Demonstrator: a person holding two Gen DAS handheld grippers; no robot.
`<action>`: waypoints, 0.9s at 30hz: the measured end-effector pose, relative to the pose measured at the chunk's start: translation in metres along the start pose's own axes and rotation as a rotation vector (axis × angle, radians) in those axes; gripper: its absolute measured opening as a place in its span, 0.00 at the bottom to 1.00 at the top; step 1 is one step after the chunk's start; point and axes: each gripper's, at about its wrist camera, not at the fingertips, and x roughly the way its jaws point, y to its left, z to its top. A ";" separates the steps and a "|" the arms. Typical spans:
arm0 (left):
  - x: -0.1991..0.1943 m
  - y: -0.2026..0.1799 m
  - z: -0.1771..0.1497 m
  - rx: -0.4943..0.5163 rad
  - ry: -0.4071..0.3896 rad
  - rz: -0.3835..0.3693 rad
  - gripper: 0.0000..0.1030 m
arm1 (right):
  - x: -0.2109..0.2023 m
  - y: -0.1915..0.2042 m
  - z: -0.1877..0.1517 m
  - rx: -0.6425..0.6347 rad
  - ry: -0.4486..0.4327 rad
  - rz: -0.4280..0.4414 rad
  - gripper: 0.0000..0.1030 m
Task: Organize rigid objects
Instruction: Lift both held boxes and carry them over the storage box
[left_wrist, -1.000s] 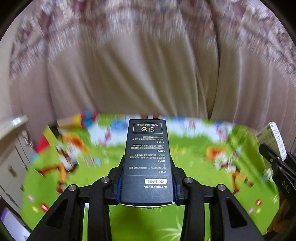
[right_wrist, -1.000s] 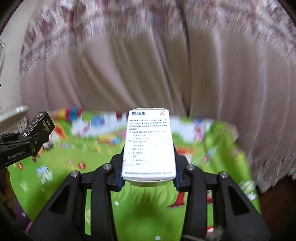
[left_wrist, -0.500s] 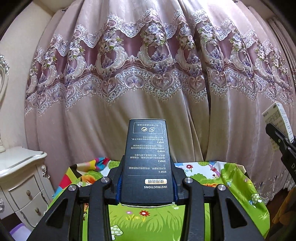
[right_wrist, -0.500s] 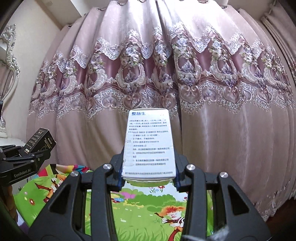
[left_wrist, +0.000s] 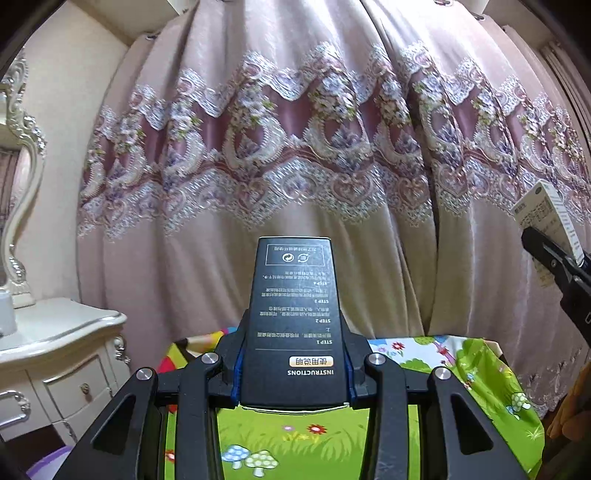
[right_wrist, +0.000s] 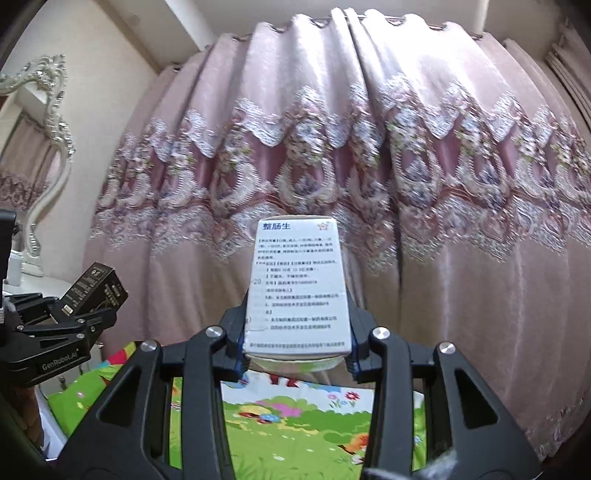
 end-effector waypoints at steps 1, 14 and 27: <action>-0.003 0.004 0.001 -0.001 -0.002 0.006 0.39 | 0.000 0.006 0.002 -0.003 -0.005 0.022 0.42; -0.042 0.113 -0.032 -0.098 0.146 0.252 0.39 | 0.018 0.122 0.009 -0.025 0.147 0.493 0.42; -0.090 0.213 -0.093 -0.221 0.315 0.509 0.39 | 0.017 0.256 -0.018 -0.148 0.341 0.871 0.42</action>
